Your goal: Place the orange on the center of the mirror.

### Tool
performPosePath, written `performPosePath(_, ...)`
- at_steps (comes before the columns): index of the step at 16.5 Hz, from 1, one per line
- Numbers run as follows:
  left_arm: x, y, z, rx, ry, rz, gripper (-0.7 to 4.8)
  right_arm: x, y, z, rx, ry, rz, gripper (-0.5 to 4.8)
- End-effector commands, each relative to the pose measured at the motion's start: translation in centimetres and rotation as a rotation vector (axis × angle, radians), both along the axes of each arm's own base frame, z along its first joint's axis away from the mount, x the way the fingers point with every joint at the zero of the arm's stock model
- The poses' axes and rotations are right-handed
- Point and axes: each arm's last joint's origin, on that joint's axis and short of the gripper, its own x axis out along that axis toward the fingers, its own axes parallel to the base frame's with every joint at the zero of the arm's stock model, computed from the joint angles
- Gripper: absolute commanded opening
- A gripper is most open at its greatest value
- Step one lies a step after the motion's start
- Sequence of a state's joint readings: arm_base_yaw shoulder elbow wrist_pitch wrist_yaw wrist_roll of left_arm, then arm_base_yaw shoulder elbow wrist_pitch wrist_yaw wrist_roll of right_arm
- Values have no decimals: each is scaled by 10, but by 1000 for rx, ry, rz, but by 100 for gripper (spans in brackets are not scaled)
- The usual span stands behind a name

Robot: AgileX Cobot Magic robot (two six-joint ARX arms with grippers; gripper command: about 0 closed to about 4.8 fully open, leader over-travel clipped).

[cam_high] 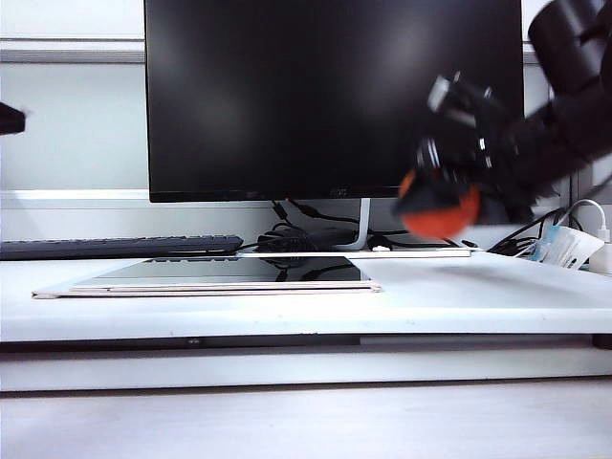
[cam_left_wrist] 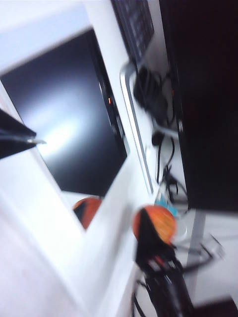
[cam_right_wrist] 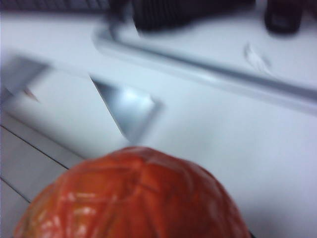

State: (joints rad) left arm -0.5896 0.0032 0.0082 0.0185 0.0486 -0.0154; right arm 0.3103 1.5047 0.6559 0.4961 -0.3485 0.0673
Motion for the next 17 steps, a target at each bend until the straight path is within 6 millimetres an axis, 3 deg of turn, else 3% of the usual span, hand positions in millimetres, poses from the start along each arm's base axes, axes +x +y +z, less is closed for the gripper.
performPosePath(1,5,8,2,-3,-14,96,-5,-5,30,17,100,-43,166,171)
performPosePath(4,11,22,2,-2,-14,260,-5,-11,82,27,58,-139,268,179)
performPosePath(10,15,36,2,-1,-15,416,-5,26,145,11,-5,-32,310,180)
performPosePath(15,15,36,2,-1,-14,405,-5,25,168,-7,-53,5,322,185)
performPosePath(17,15,36,2,-1,-14,405,-5,24,167,-12,-89,33,286,226)
